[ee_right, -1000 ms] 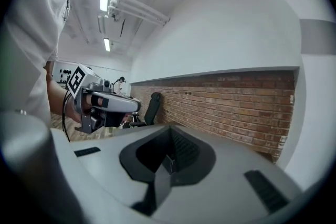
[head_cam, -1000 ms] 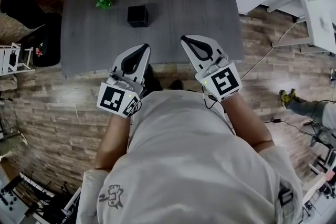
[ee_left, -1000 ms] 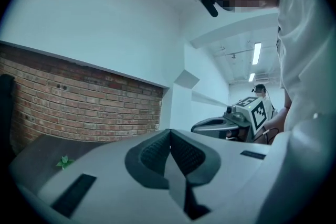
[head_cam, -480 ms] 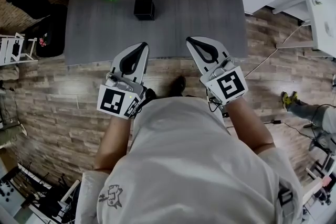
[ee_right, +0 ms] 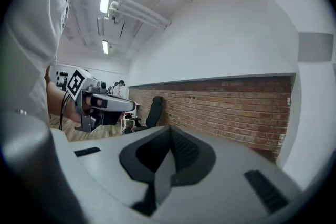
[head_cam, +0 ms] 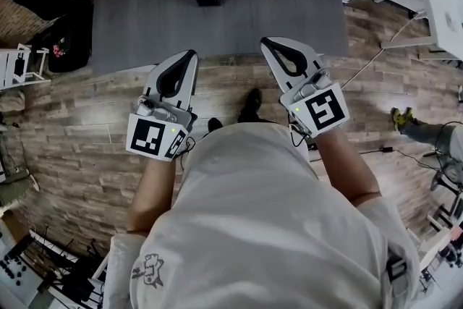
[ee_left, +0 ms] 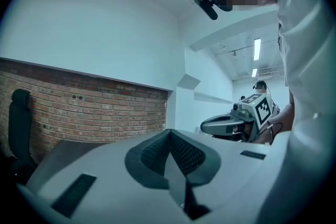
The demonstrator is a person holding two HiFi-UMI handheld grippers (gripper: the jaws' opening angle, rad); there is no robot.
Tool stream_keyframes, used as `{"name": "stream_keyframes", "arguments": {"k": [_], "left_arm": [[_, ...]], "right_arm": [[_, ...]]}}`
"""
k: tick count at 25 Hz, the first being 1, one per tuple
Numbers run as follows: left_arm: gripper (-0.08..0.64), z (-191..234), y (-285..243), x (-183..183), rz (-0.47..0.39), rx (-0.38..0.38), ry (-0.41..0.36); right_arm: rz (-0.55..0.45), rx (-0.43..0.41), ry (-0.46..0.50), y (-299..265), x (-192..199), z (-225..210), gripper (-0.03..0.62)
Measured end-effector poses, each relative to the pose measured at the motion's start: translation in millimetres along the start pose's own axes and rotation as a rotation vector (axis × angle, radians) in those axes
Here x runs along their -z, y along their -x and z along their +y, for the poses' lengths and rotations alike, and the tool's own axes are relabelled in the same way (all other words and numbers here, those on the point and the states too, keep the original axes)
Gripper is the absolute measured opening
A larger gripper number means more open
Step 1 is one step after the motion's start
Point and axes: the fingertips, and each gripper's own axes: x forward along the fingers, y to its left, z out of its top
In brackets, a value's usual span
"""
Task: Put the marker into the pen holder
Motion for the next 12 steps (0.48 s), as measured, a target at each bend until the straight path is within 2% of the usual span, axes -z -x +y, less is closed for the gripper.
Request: {"name": "stream_keyframes", "arguments": {"k": [12], "left_arm": [[0.012, -1, 118, 1, -0.034, 0.023, -0.01]], "right_arm": [[-0.05, 0.033, 0.009, 14, -24, 119, 0.005]]}}
